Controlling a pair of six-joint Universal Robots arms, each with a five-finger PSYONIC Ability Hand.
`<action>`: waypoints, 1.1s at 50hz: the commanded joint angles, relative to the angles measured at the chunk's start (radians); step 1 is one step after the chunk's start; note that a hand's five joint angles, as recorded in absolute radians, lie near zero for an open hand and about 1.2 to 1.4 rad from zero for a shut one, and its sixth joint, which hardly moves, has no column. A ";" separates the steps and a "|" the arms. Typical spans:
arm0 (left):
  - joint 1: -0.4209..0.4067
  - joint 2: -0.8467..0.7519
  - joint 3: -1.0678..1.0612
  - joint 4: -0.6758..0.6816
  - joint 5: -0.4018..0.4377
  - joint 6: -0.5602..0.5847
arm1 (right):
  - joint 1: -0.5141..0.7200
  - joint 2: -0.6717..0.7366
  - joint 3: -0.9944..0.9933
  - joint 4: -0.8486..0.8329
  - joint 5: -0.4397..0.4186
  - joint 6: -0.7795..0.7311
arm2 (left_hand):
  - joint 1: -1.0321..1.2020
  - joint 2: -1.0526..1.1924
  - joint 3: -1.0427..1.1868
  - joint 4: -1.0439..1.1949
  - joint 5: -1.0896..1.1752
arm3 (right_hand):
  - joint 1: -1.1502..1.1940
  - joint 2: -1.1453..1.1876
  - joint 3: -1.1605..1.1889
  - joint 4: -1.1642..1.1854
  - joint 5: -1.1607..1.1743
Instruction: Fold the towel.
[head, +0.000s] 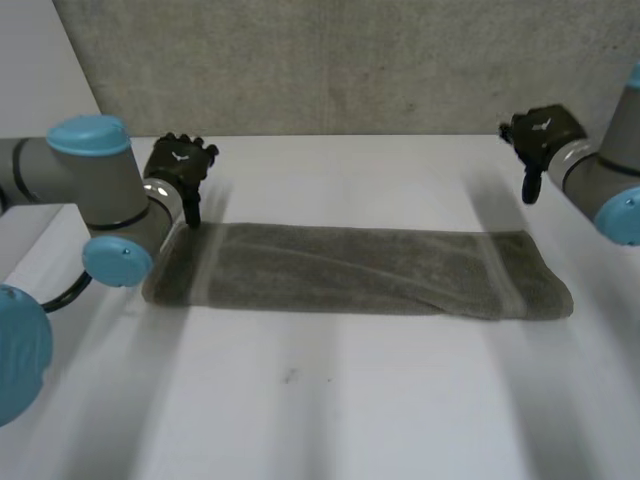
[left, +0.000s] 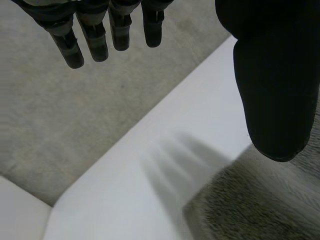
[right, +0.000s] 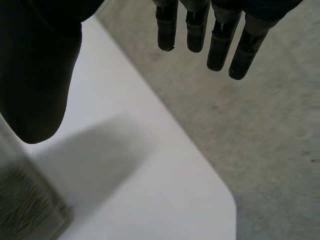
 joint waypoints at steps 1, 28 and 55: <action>0.032 0.163 -0.185 -0.019 -0.022 -0.009 | -0.048 -0.188 0.181 -0.002 -0.065 0.034 | 0.001 0.007 0.007 0.005 -0.026 | -0.057 -0.082 -0.072 -0.083 -0.061; 0.018 0.584 -0.934 0.300 0.035 -0.213 | -0.195 -0.584 1.291 -0.418 -0.286 0.014 | 0.001 0.007 0.007 0.005 -0.026 | 0.004 -0.022 -0.012 -0.023 -0.001; 0.023 0.588 -0.974 0.343 0.034 -0.218 | -0.380 -0.394 1.107 -0.530 -0.188 -0.239 | 0.001 0.007 0.007 0.005 -0.026 | 1.165 1.140 1.150 1.139 1.161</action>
